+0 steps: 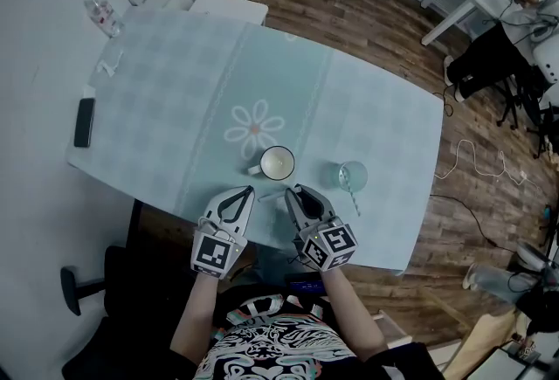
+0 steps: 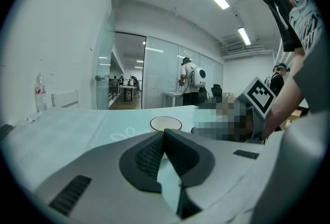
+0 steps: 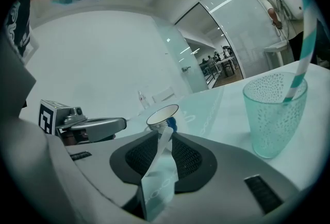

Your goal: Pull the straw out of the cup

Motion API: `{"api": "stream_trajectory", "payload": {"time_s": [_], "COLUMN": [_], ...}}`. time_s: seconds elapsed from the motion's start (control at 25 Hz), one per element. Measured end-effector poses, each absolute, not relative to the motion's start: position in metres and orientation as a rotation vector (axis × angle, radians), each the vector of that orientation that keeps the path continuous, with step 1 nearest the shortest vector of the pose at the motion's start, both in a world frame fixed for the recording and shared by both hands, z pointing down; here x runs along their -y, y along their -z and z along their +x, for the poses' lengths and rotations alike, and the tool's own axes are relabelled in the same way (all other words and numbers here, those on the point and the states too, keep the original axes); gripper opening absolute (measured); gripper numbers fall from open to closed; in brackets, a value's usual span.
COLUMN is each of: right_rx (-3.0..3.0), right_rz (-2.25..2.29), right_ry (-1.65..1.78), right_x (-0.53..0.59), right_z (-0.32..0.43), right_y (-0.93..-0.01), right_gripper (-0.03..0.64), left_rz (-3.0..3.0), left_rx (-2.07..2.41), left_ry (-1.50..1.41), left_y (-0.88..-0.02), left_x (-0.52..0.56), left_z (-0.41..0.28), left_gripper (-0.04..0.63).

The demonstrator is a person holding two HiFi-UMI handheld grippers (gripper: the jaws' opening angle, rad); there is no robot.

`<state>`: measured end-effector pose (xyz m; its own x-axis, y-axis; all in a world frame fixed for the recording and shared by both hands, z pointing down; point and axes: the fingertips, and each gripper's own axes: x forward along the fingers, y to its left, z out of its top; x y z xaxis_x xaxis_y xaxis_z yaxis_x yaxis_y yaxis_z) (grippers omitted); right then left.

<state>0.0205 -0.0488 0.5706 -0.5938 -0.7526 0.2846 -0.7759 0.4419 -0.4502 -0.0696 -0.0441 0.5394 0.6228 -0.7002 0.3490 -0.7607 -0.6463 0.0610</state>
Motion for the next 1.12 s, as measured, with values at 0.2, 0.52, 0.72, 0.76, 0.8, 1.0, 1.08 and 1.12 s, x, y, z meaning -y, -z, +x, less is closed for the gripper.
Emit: {"api": "stream_trajectory", "payload": {"time_s": [0.2,0.52,0.72,0.76,0.8,1.0,1.08,1.12], "right_rx": [2.56,2.445,2.359,2.344,2.335,2.323,2.321,2.321], "right_rz": [1.414,1.425,1.41,1.404,1.401,1.402,1.421,1.431], "right_ry": [-0.871,-0.793,-0.775,-0.785,-0.793,-0.715,-0.65,-0.62], "right_x": [0.05,0.051,0.05,0.051,0.053,0.057,0.064,0.068], "right_z": [0.026,0.03,0.033,0.032,0.029,0.032,0.03,0.028], "right_y": [-0.583,-0.604,-0.615,-0.618,-0.62,-0.619,-0.619,-0.619], "right_gripper": [0.173,0.175,0.175,0.175,0.175,0.175,0.175,0.175], "left_rz": [2.64,2.627,2.621,2.619,2.615,2.606,2.606,2.607], "left_rx": [1.2,1.205,1.196,1.193,1.19,1.173,1.162,1.158], "left_ry": [-0.448,-0.448,-0.457,-0.459,-0.46,-0.464,-0.463,-0.463], "left_y": [-0.541,-0.543,-0.544,-0.546,-0.548,-0.552,-0.555,-0.557], "left_x": [0.043,0.046,0.043,0.045,0.046,0.044,0.048,0.05], "left_z": [-0.068,-0.07,-0.066,-0.067,-0.069,-0.064,-0.067,-0.068], "left_gripper": [0.009,0.009,0.009,0.009,0.009,0.009,0.009,0.009]}}
